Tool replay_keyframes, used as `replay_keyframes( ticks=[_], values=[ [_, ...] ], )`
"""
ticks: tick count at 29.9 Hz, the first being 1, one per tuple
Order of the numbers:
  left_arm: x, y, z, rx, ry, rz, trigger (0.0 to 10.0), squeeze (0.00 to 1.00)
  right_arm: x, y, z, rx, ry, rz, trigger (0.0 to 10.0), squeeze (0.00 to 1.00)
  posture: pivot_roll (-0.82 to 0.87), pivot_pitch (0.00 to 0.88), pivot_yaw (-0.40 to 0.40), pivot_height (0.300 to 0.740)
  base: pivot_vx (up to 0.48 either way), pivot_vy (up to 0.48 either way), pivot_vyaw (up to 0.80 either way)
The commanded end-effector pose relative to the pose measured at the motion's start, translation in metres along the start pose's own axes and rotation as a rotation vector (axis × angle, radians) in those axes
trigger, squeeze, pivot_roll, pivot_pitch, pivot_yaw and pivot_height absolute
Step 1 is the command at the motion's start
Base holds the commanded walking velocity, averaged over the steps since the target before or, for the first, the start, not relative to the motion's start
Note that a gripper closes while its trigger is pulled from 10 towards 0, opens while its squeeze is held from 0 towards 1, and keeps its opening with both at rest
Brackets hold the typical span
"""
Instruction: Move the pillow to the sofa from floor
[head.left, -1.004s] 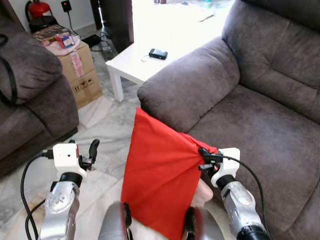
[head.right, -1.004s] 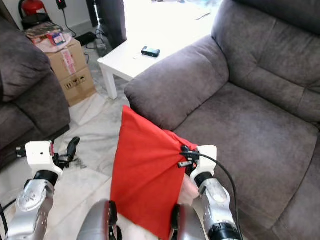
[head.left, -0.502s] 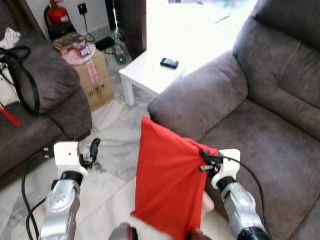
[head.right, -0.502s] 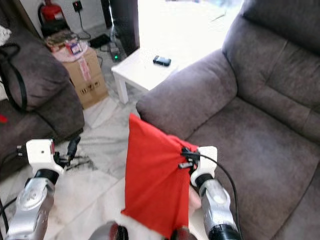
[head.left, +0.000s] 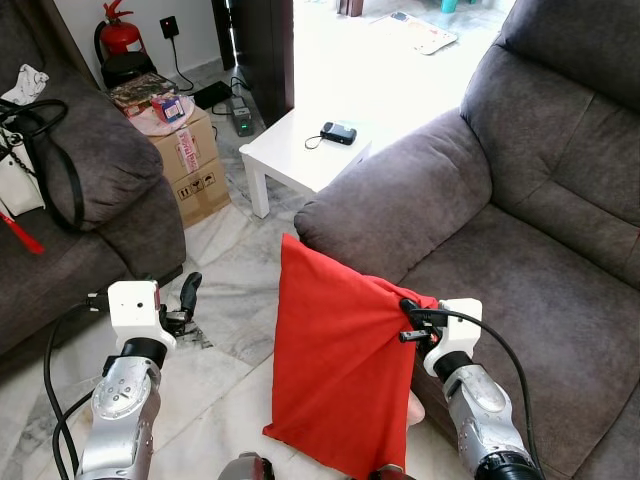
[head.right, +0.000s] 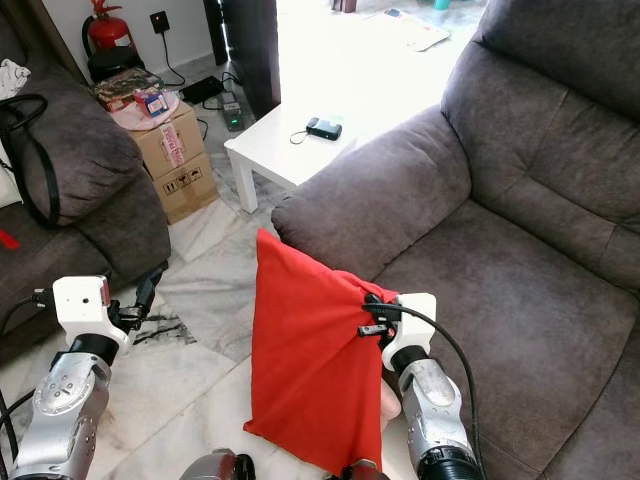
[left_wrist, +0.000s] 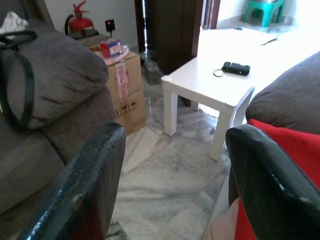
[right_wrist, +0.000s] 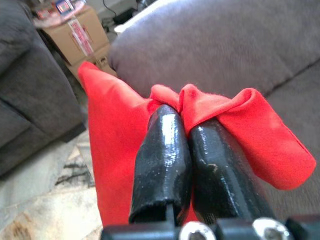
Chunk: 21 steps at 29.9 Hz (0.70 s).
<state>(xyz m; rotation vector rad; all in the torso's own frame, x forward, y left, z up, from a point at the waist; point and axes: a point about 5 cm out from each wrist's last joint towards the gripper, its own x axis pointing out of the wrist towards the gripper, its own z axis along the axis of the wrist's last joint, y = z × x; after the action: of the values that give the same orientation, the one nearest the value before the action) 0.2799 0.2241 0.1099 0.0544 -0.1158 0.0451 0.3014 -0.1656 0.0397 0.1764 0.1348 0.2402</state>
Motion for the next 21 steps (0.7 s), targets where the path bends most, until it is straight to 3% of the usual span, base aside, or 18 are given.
replay_keyframes(
  ticks=[1, 7, 17, 18, 21],
  values=[
    [-0.001, 0.003, -0.003, 0.013, 0.017, -0.003, 10.0, 0.00, 0.011, -0.004, 0.041, -0.031, -0.185, -0.004, 10.0, 0.00, 0.20, 0.111, -0.047, 0.740, 0.000, 0.000, 0.00],
    [0.000, 0.006, -0.002, 0.019, 0.014, -0.002, 10.0, 0.00, 0.011, -0.004, 0.039, -0.030, -0.175, 0.002, 10.0, 0.00, 0.21, 0.103, -0.042, 0.740, 0.000, 0.000, 0.00],
    [0.001, 0.006, 0.000, 0.021, 0.014, -0.020, 10.0, 0.00, 0.006, -0.004, 0.036, -0.075, -0.107, 0.162, 10.0, 0.00, 0.21, 0.101, -0.041, 0.740, 0.000, 0.000, 0.00],
    [0.000, 0.008, 0.001, 0.014, 0.014, -0.015, 10.0, 0.00, 0.003, 0.000, 0.034, -0.089, -0.079, 0.264, 10.0, 0.00, 0.21, 0.100, -0.042, 0.740, 0.000, 0.000, 0.00],
    [0.000, 0.009, 0.001, 0.008, 0.014, -0.013, 10.0, 0.00, -0.001, 0.004, 0.033, -0.103, -0.048, 0.375, 10.0, 0.00, 0.21, 0.101, -0.043, 0.740, 0.000, 0.000, 0.00]
  ],
)
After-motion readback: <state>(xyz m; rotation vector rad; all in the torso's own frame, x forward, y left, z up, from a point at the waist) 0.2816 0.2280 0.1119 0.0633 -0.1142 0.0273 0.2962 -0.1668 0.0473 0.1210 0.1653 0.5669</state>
